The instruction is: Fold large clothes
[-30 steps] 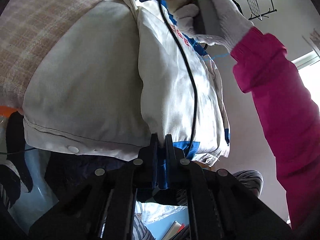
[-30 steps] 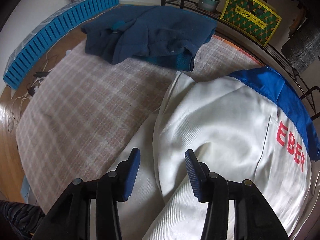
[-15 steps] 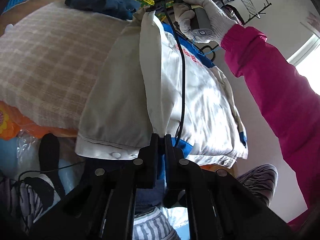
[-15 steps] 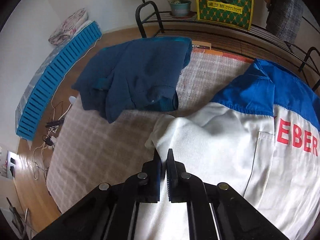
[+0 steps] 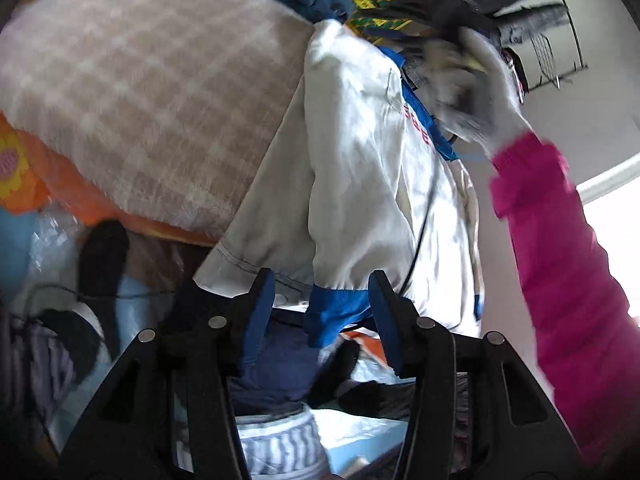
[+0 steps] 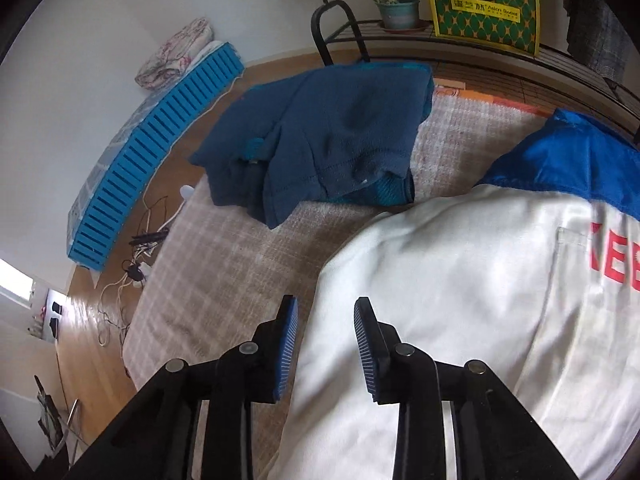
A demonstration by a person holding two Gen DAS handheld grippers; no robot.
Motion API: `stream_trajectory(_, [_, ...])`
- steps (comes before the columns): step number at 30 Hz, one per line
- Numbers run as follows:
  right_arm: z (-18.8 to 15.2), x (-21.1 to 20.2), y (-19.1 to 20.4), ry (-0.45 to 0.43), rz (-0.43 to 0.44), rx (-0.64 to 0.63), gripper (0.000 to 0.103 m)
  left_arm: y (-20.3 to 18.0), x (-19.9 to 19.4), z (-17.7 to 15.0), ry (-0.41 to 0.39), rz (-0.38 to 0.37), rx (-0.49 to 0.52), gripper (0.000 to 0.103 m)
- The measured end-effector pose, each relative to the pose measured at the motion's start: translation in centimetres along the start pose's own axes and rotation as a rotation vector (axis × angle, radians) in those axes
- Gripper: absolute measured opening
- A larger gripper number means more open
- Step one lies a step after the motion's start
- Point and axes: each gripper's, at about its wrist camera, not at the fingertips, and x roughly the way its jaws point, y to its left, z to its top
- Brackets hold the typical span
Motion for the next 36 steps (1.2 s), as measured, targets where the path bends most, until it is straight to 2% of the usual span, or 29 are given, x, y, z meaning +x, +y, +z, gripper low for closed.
stream_trajectory(4, [-3.7, -6.8, -1.2, -0.048, 0.066, -0.006, 0.035, 0.8, 1.6, 0.6, 0.051, -0.061, -0.062, 0.048])
stream_trajectory(9, [-10.2, -13.8, -3.4, -0.094, 0.051, -0.01, 0.046, 0.1, 3.4, 0.9, 0.091, -0.095, -0.053, 0.046])
stream_trajectory(10, [-11.6, -14.6, -3.8, -0.096, 0.049, -0.007, 0.046, 0.0, 3.7, 0.9, 0.103, -0.093, -0.042, 0.042])
stream_trajectory(12, [-14.6, -15.8, -4.5, -0.092, 0.041, 0.002, 0.046, -0.4, 4.3, 0.9, 0.118, -0.077, -0.024, 0.018])
stream_trajectory(14, [-17.4, -16.7, -5.4, -0.078, 0.038, 0.019, 0.048, -0.6, 4.6, 0.8, 0.128, -0.075, -0.019, 0.011])
stream_trajectory(17, [-21.9, -15.8, -6.3, -0.03, 0.052, 0.057, 0.055, -1.3, 4.2, 0.7, 0.115, -0.067, 0.006, 0.008])
stream_trajectory(21, [-26.9, -12.4, -6.2, 0.07, 0.114, 0.074, 0.055, -2.0, 3.4, 1.1, 0.101, -0.047, 0.042, 0.007])
stream_trajectory(25, [-29.6, -8.7, -5.3, 0.15, 0.184, 0.093, 0.056, -2.1, 2.9, 1.2, 0.1, -0.033, 0.06, 0.006])
stream_trajectory(27, [-30.1, -7.4, -5.0, 0.168, 0.251, 0.115, 0.052, -1.9, 2.8, 1.2, 0.103, -0.028, 0.055, 0.006])
stream_trajectory(28, [-30.1, -6.9, -4.8, 0.168, 0.291, 0.123, 0.046, -1.9, 2.6, 1.3, 0.104, -0.026, 0.056, 0.006])
stream_trajectory(29, [-29.9, -6.6, -4.6, 0.168, 0.326, 0.128, 0.023, -2.0, 2.5, 1.3, 0.106, -0.022, 0.058, 0.006])
stream_trajectory(30, [-29.8, -6.4, -4.5, 0.175, 0.363, 0.139, 0.014, -2.1, 2.4, 1.4, 0.11, -0.02, 0.062, 0.006])
stream_trajectory(33, [-29.4, -8.0, -3.2, 0.13, 0.4, 0.124, 0.007, -2.7, 0.7, 1.6, 0.074, -0.015, 0.091, 0.005])
stream_trajectory(36, [-29.4, -9.5, -1.7, 0.108, 0.407, 0.082, 0.004, -2.1, 0.1, 1.4, 0.06, 0.047, 0.116, 0.005])
